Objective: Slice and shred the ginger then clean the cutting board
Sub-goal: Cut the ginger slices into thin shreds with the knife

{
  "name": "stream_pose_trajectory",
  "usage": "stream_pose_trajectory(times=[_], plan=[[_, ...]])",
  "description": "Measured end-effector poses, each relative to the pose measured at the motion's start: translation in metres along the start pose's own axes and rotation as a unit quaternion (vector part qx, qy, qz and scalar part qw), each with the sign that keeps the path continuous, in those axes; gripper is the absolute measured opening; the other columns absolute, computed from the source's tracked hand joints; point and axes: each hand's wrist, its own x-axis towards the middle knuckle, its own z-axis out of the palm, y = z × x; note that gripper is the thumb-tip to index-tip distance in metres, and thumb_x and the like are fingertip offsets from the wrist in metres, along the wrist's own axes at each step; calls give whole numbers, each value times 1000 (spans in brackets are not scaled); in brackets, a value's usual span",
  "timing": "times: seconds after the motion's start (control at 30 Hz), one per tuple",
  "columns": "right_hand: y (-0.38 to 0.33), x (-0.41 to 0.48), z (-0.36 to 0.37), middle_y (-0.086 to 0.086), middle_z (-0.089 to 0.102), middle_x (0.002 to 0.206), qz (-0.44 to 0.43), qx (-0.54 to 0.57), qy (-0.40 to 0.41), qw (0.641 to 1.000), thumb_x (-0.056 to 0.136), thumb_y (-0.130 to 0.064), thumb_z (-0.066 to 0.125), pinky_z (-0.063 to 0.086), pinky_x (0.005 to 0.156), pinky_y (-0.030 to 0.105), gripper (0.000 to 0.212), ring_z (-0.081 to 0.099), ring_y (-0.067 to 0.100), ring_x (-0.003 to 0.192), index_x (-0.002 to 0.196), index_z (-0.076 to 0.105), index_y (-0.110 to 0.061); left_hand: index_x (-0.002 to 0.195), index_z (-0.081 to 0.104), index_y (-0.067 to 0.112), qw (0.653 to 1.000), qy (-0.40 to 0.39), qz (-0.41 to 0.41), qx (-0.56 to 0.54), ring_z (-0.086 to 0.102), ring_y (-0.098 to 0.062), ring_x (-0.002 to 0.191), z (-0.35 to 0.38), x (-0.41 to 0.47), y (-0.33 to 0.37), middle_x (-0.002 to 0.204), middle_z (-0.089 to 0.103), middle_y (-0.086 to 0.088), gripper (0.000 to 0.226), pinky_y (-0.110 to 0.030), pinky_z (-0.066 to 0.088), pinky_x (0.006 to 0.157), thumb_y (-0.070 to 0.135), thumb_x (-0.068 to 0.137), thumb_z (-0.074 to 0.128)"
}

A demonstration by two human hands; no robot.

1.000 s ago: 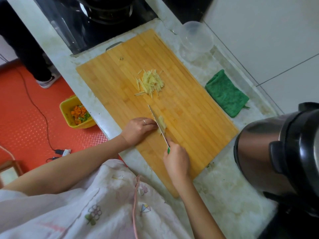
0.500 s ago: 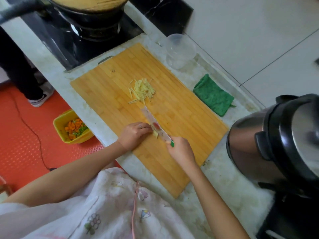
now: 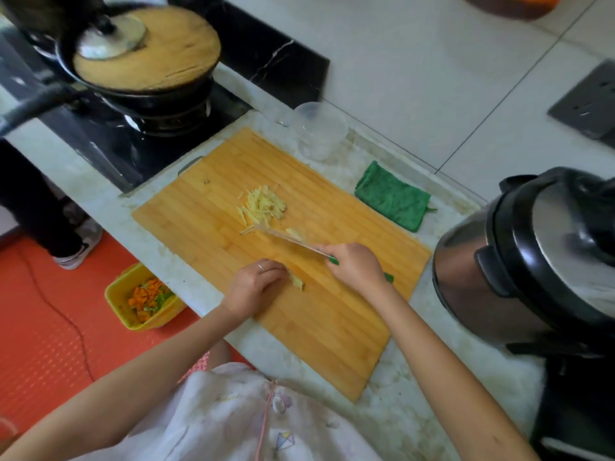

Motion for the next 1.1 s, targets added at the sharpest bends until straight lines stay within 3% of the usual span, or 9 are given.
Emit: stream_pose_trajectory(times=[0.1, 0.2, 0.3, 0.37, 0.5, 0.67, 0.8, 0.93, 1.1], plan=[[3, -24, 5, -2, 68, 77, -49, -98, 21, 994, 95, -20, 51, 43, 43, 28, 52, 56, 16, 53, 144, 37, -33, 91, 63, 4, 969, 120, -211, -38, 52, -11, 89, -10, 4, 12, 95, 59, -2, 13, -28, 43, 77, 13, 91, 53], [11, -44, 14, -3, 66, 65, -102, -139, 100, 980, 63, -16, 83, 39, 36, 23, 65, 59, 18, 47, 124, 63, -23, 88, 53, 11, 889, 227, -387, -92, 44, -12, 87, -24, 15, 15, 92, 49, -2, 16, -27, 39, 77, -5, 88, 51], [20, -56, 20, -4, 49, 47, -125, -157, 155, 967, 40, -6, 87, 26, 32, 18, 70, 46, 17, 34, 108, 73, -18, 85, 58, 15, 916, 155, -344, -135, 52, -8, 89, -38, 39, 12, 89, 53, 6, 22, -18, 38, 79, -7, 87, 53], [23, -60, 19, -4, 48, 47, -151, -176, 201, 952, 47, 1, 80, 26, 33, 20, 66, 45, 16, 36, 110, 72, -17, 94, 63, 23, 936, -2, -297, -187, 54, 6, 95, -43, 65, 15, 100, 59, 16, 20, -10, 39, 83, 4, 88, 63], [23, -64, 19, -5, 46, 50, -159, -191, 287, 925, 69, 3, 54, 28, 35, 23, 54, 44, 14, 39, 116, 69, -18, 110, 66, 27, 911, -307, -204, -183, 61, 12, 88, -41, 107, 22, 105, 65, 17, 27, -6, 45, 75, 20, 84, 73], [18, -76, 29, -5, 48, 54, -130, -191, 317, 920, 72, 1, 59, 30, 38, 25, 51, 45, 13, 42, 118, 68, -18, 91, 75, 9, 904, -337, -170, -200, 62, 9, 67, -35, 130, 22, 76, 69, 12, 9, -7, 46, 65, 7, 82, 73], [13, -85, 39, -6, 47, 53, -103, -166, 345, 918, 79, 3, 51, 28, 39, 25, 47, 43, 12, 42, 118, 68, -19, 79, 73, 10, 904, -308, -233, -186, 65, -9, 62, -30, 138, -2, 69, 69, -6, 19, -27, 57, 63, -5, 85, 64], [9, -99, 51, -7, 46, 51, -44, -97, 365, 925, 73, 3, 44, 19, 45, 21, 55, 41, 11, 41, 116, 69, -19, 83, 73, 8, 913, -304, -240, -125, 61, 6, 57, -26, 142, -26, 70, 68, -1, 22, -14, 50, 58, -10, 86, 60], [-6, -106, 66, -7, 53, 46, 112, 48, 386, 914, 75, -8, 61, 19, 39, 16, 43, 29, 5, 38, 117, 67, -17, 82, 71, 10, 935, -270, -212, -95, 58, 13, 64, -20, 139, -34, 82, 69, -8, 25, -26, 48, 72, -11, 82, 58]])
